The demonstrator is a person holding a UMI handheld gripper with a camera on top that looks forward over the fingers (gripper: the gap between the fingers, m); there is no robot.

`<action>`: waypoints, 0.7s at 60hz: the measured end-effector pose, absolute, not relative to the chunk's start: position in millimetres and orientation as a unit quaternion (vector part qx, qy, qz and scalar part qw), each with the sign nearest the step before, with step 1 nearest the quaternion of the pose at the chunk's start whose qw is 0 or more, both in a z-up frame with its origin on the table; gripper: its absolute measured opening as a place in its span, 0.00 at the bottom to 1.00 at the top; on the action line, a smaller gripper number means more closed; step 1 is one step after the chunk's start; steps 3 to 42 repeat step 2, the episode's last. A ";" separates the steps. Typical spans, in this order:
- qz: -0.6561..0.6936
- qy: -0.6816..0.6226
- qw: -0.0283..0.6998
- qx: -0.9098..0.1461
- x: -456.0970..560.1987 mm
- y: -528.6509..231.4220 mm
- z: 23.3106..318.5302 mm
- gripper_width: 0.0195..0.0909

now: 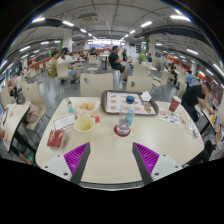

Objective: Pour water

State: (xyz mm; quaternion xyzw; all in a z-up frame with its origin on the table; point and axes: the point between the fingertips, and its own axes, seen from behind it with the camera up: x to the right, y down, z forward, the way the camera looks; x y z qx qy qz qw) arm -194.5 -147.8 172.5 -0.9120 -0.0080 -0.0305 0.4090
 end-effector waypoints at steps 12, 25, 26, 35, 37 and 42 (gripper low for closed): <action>-0.030 -0.010 0.409 -0.912 -195.7 -148.6 174.5 0.92; -0.030 -0.010 0.409 -0.912 -195.7 -148.6 174.5 0.92; -0.030 -0.010 0.409 -0.912 -195.7 -148.6 174.5 0.92; -0.030 -0.010 0.409 -0.912 -195.7 -148.6 174.5 0.92; -0.030 -0.010 0.409 -0.912 -195.7 -148.6 174.5 0.92; -0.030 -0.010 0.409 -0.912 -195.7 -148.6 174.5 0.92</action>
